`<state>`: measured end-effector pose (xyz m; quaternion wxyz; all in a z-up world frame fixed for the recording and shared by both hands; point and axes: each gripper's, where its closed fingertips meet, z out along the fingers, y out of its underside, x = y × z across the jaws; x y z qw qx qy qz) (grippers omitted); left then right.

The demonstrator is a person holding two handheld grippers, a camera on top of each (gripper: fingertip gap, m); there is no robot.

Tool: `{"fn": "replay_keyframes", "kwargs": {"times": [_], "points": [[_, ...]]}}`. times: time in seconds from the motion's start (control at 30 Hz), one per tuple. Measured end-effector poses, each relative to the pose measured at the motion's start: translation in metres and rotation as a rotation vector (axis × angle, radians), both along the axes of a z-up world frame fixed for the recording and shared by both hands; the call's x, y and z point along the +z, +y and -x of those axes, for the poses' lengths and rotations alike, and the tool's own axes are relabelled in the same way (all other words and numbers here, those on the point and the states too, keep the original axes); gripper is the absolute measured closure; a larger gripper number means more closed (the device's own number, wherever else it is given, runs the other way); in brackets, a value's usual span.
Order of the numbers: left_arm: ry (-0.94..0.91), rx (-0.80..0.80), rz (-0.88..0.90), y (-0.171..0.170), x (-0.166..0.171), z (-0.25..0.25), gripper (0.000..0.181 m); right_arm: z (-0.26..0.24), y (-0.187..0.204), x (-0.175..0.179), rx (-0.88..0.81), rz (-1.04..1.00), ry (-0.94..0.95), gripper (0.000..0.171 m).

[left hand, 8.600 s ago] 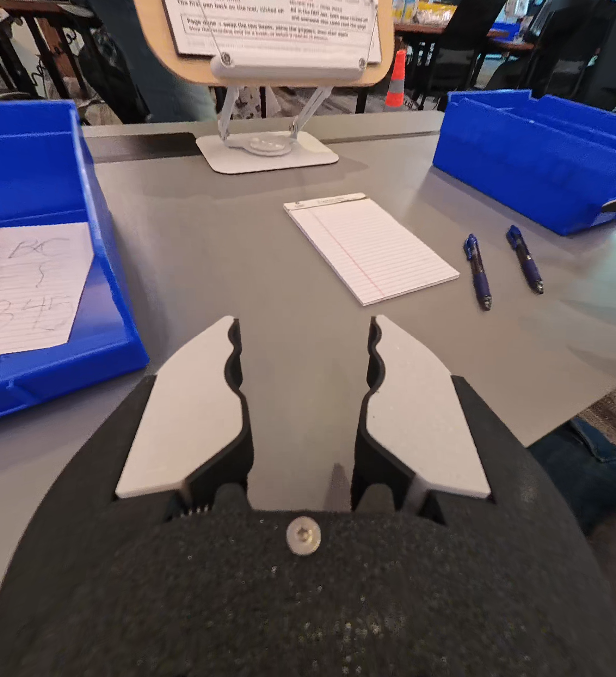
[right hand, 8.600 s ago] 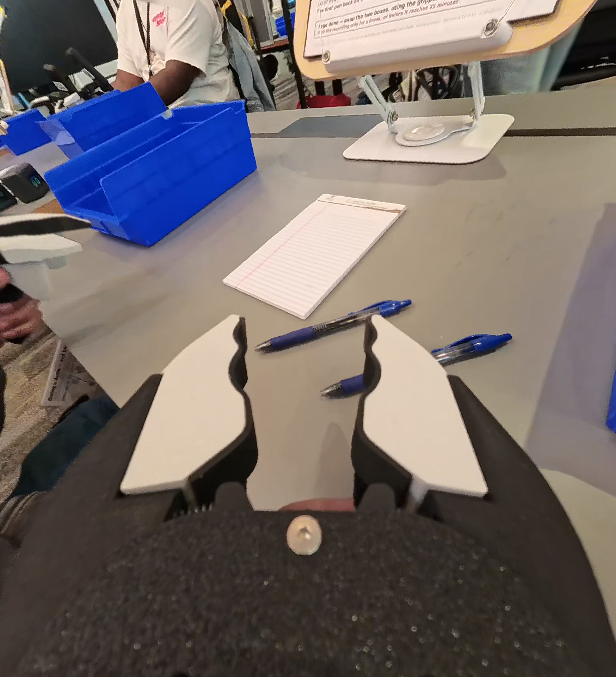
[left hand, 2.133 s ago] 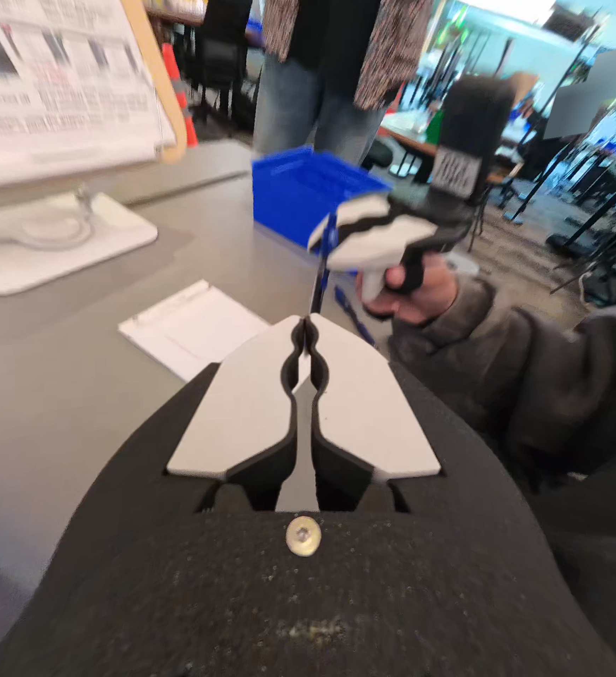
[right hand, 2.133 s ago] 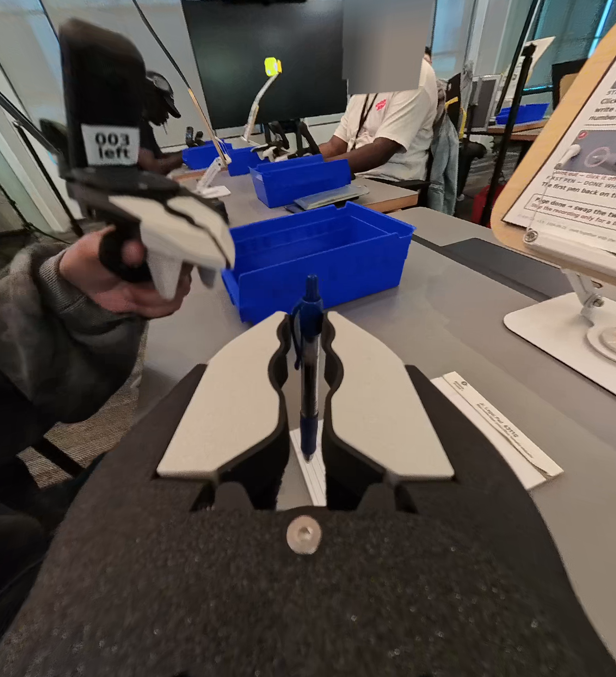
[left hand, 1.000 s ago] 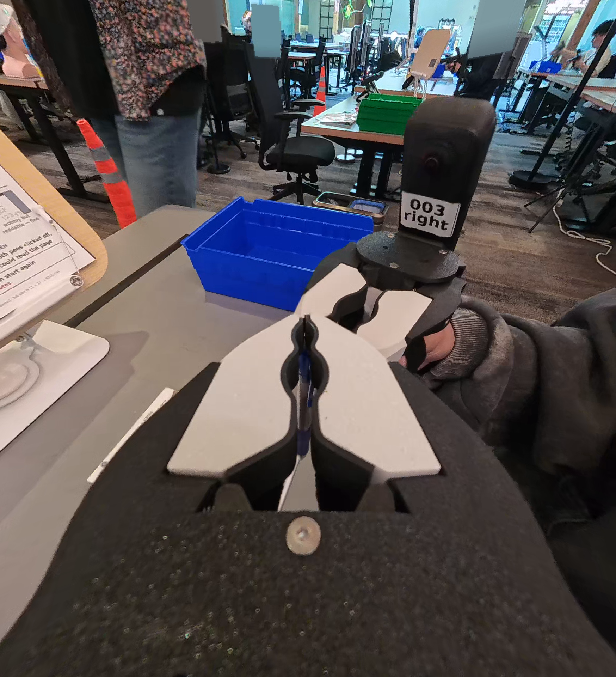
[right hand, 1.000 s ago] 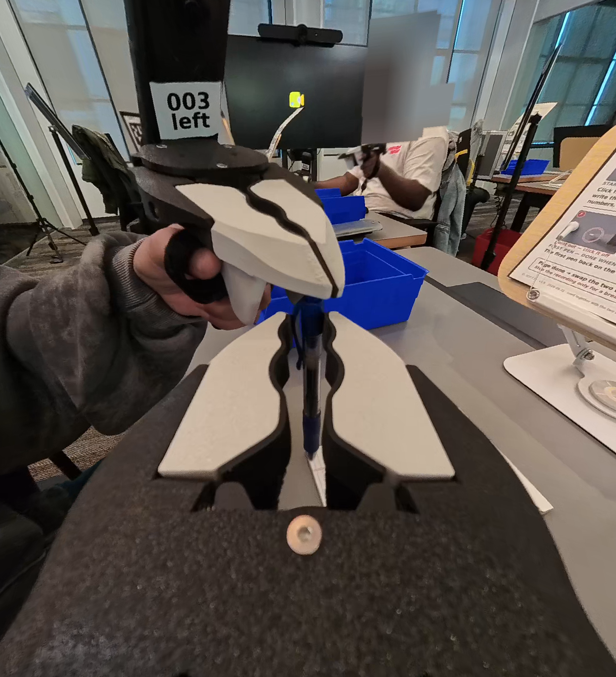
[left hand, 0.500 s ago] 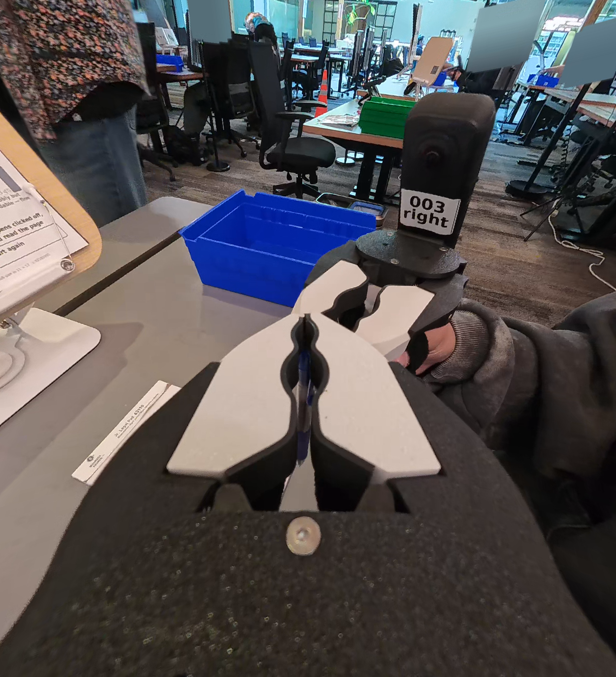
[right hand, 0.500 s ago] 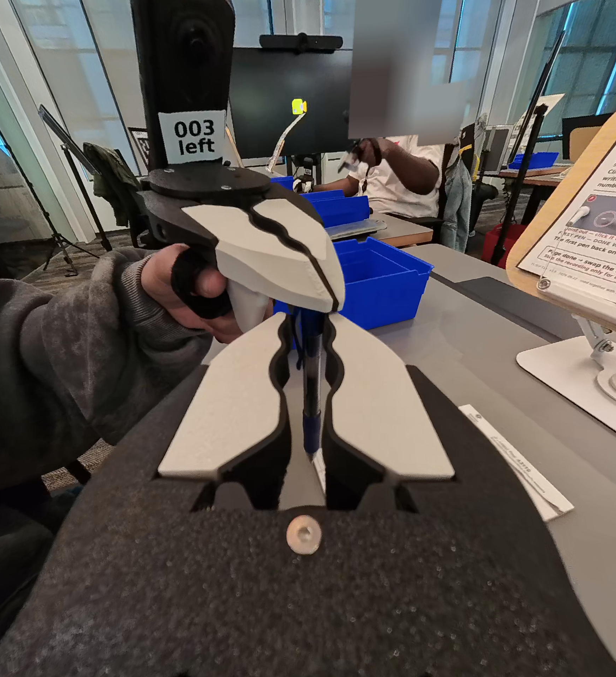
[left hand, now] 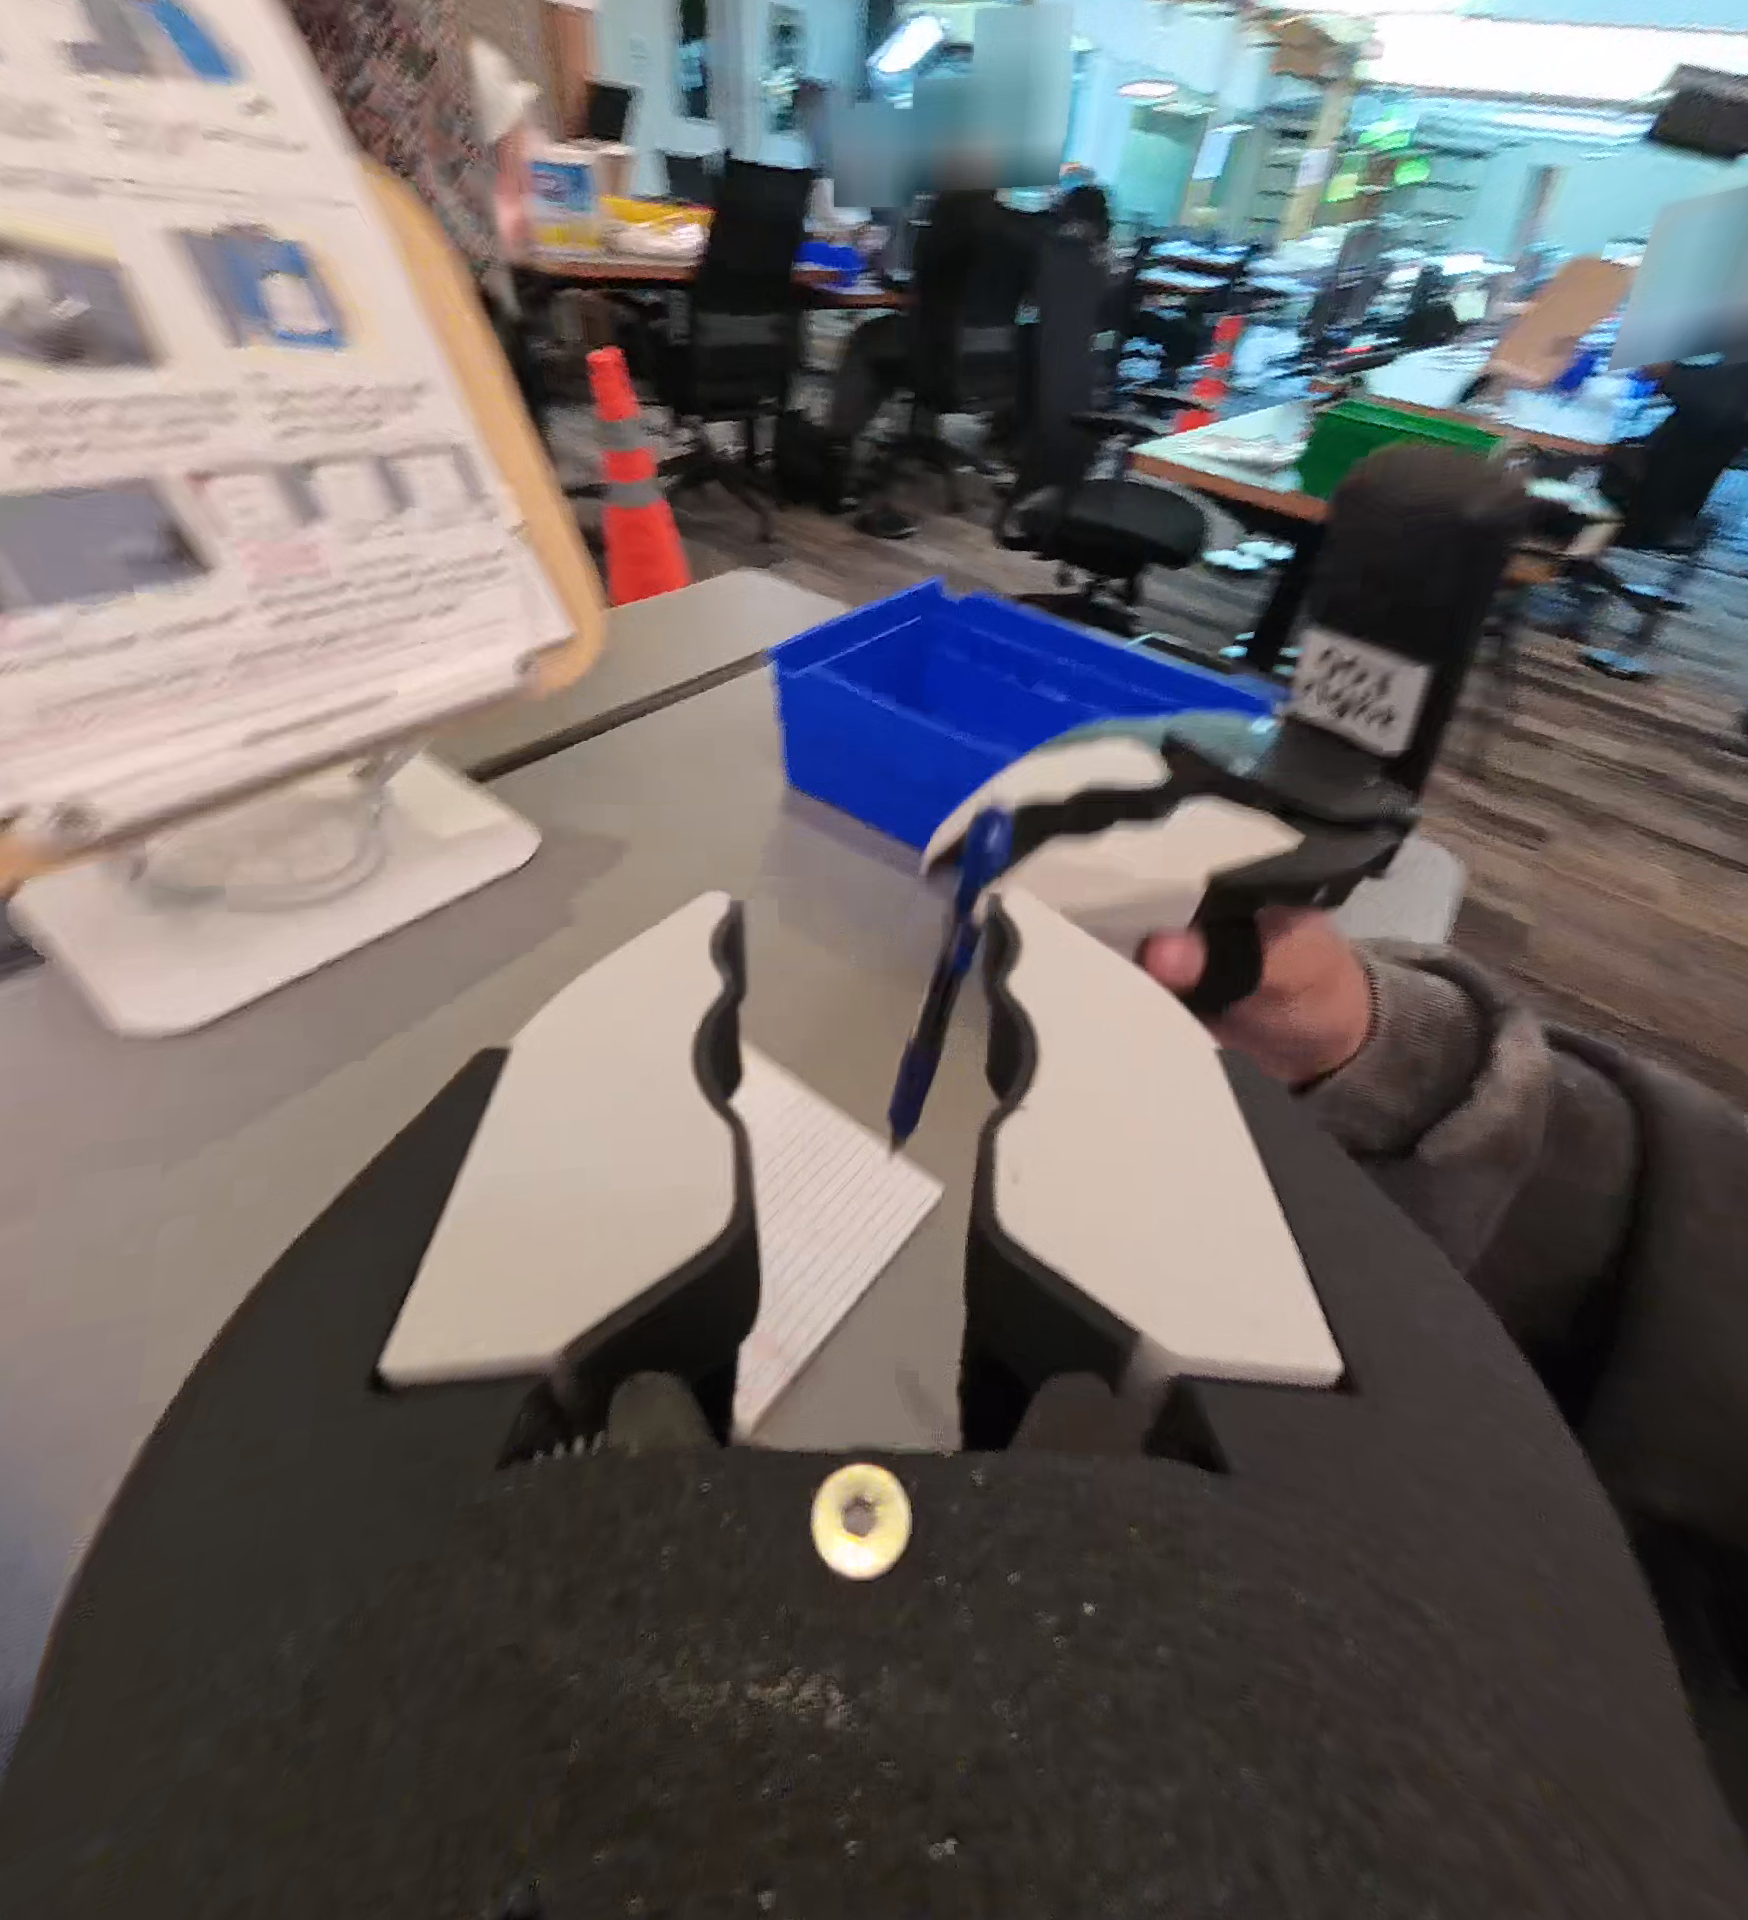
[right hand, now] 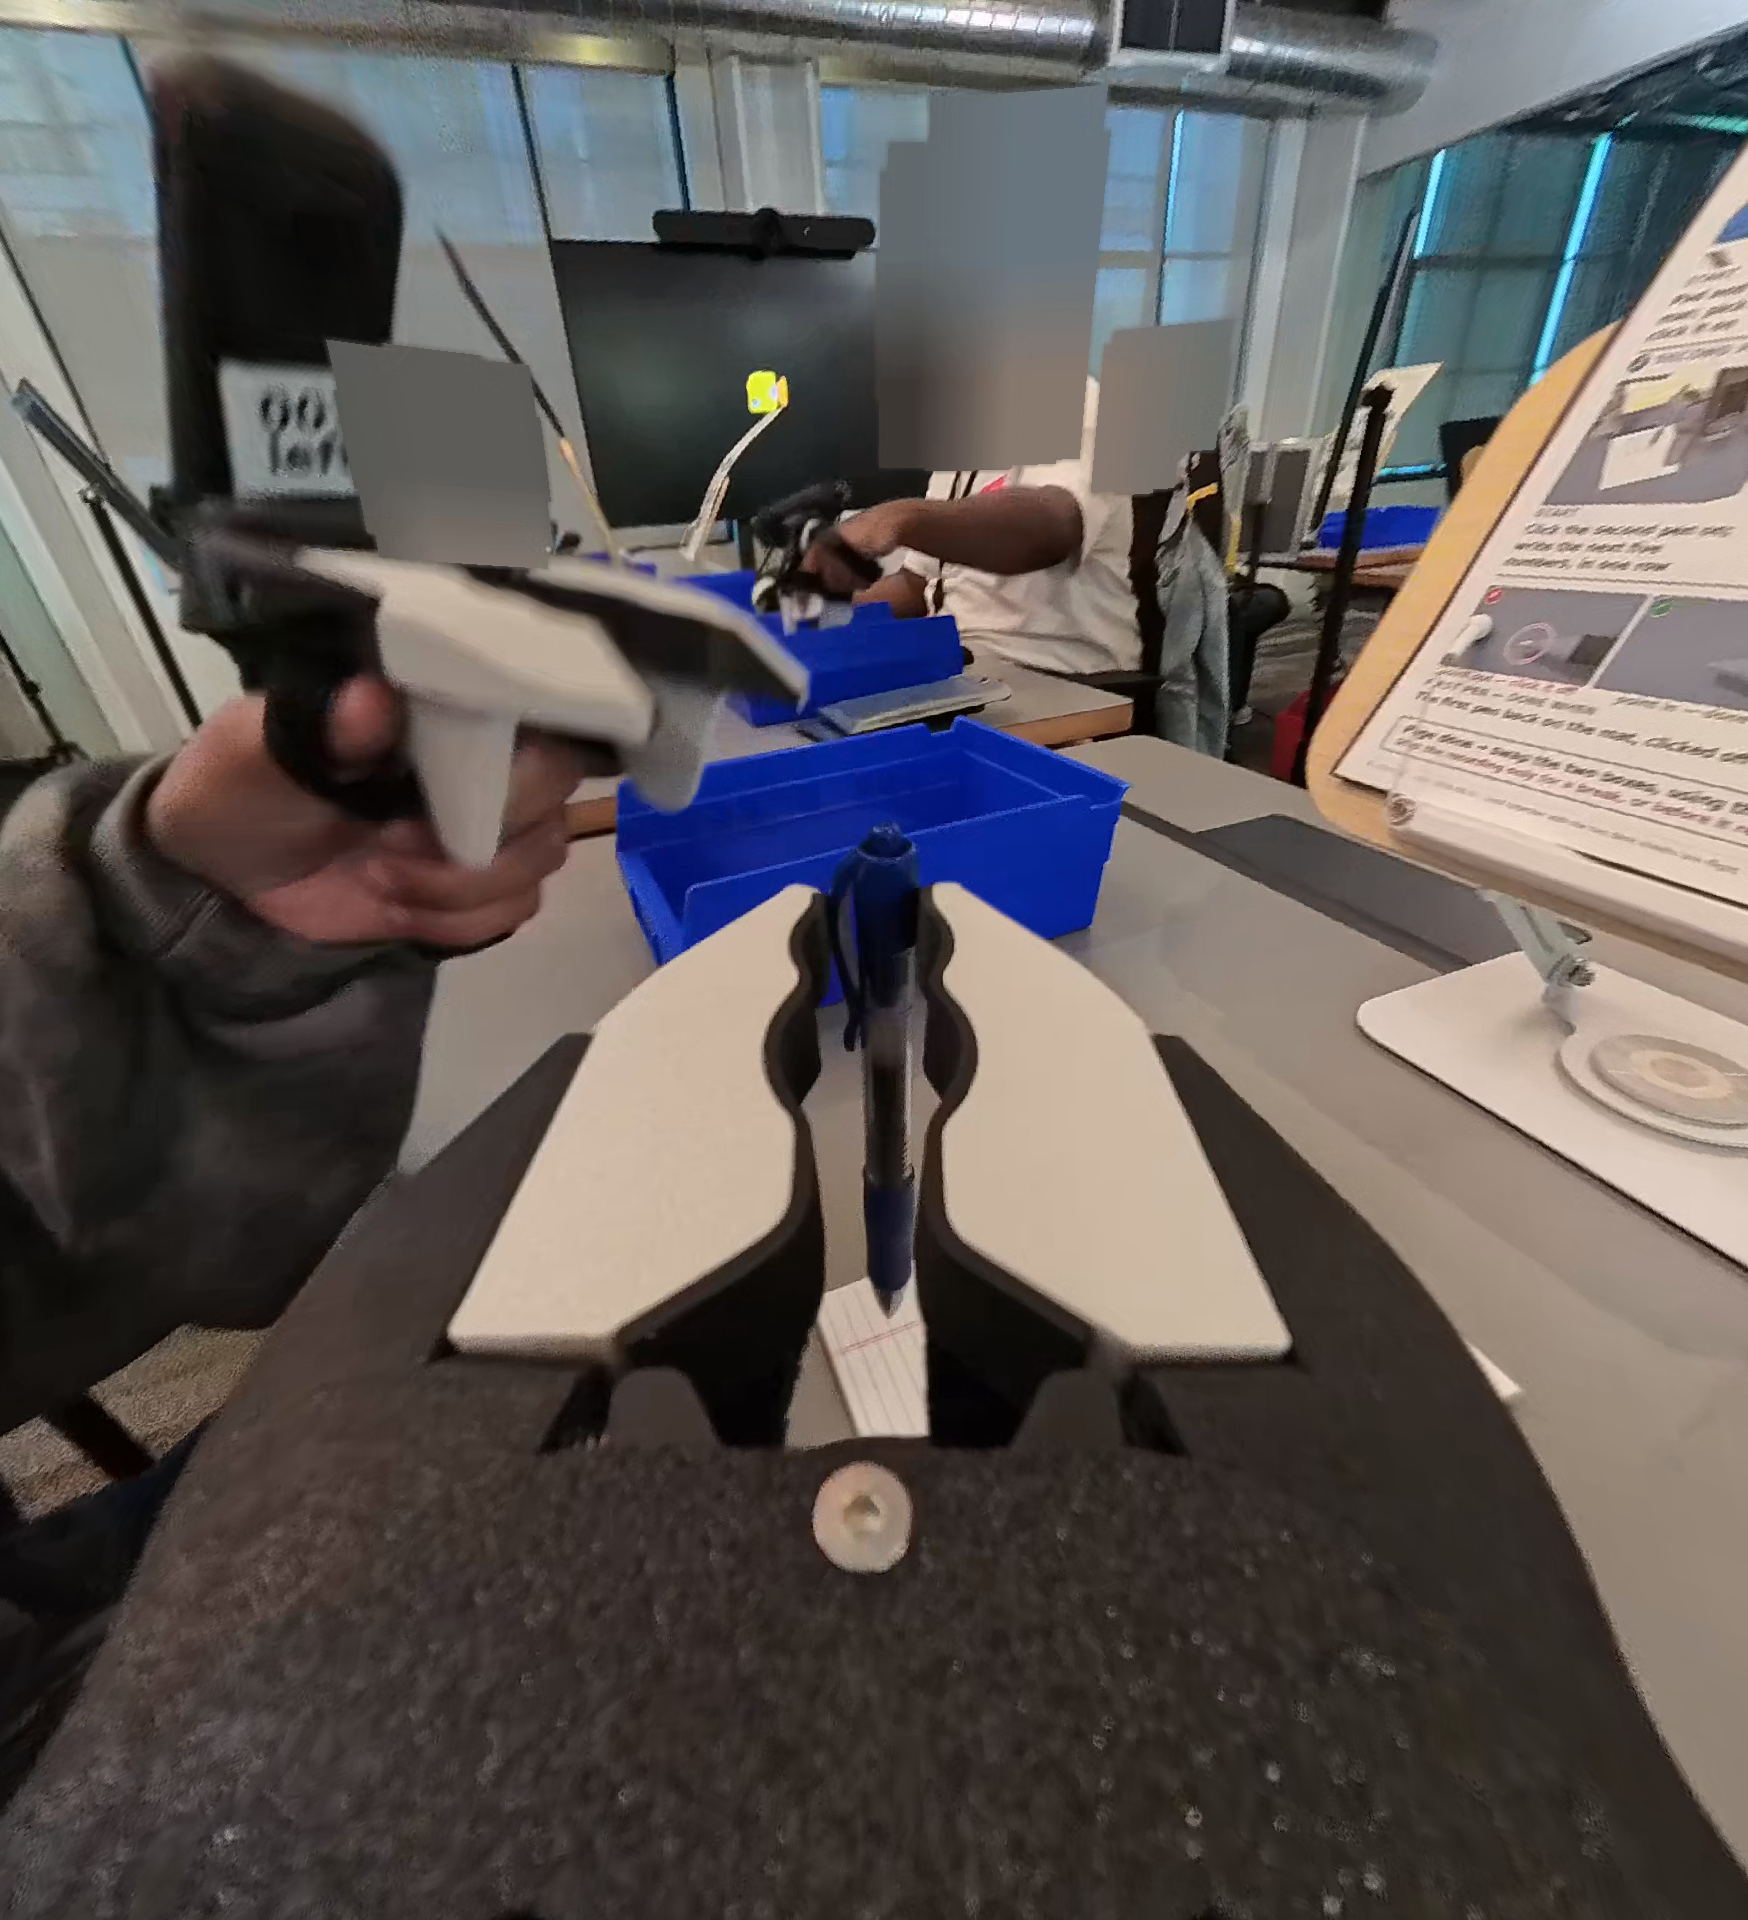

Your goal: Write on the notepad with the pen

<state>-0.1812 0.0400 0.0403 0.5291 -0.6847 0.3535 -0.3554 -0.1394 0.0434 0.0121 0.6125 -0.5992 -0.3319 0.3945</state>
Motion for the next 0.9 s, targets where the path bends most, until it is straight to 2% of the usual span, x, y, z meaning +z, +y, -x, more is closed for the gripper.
{"fn": "replay_keyframes", "kwargs": {"times": [0.1,0.2,0.3,0.5,0.7,0.9], "points": [[0.124,0.152,0.030,-0.011,-0.056,0.033,0.117,-0.007,0.001,0.004,-0.021,-0.040,0.037,0.156],[0.186,0.266,0.032,-0.028,-0.110,0.063,0.116,-0.008,0.001,0.005,-0.039,-0.091,0.044,0.156],[0.185,0.351,0.039,-0.032,-0.139,0.087,0.118,-0.001,0.003,0.002,-0.046,-0.101,0.035,0.156],[0.113,0.359,0.104,-0.030,-0.142,0.102,0.117,0.013,0.012,-0.003,-0.155,-0.197,-0.065,0.156],[0.102,0.346,0.102,-0.032,-0.140,0.104,0.119,0.027,0.029,-0.004,-0.131,-0.071,-0.024,0.156],[0.107,0.335,0.109,-0.033,-0.143,0.104,0.120,0.021,0.078,-0.006,-0.245,-0.051,-0.006,0.156]]}}
